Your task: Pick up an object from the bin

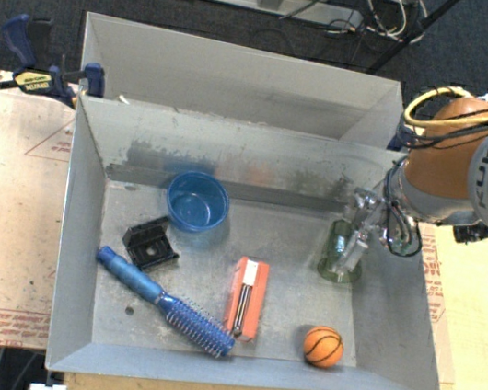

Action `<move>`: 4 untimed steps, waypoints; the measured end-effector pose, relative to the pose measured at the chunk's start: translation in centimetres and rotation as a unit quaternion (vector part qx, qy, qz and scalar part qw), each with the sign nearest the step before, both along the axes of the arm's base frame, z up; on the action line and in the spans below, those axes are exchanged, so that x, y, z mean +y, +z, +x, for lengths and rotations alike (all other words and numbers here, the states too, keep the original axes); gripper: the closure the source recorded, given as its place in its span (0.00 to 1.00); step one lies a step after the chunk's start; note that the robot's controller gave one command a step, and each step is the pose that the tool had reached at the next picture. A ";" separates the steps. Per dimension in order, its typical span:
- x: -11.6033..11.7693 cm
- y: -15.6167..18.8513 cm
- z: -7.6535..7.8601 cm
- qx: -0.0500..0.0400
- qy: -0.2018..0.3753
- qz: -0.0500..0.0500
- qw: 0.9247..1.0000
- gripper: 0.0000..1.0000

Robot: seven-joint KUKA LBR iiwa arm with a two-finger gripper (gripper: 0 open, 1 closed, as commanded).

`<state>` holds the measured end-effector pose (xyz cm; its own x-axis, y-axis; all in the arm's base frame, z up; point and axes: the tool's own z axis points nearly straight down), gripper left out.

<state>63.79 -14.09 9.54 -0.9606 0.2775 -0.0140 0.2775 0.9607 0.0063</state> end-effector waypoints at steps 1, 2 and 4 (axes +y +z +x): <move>-0.2 -0.7 0.6 -0.012 0.055 0.000 0.998 1.00; -0.2 -0.7 0.6 -0.012 0.055 0.000 0.998 1.00; -0.3 -0.7 1.1 -0.021 0.022 0.004 1.000 1.00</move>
Offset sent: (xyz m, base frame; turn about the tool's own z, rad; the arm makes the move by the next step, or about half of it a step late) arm 0.0000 0.0000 0.0000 0.0000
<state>64.94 -14.42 8.84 -0.9704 0.2357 -0.0521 0.2347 0.9718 0.0246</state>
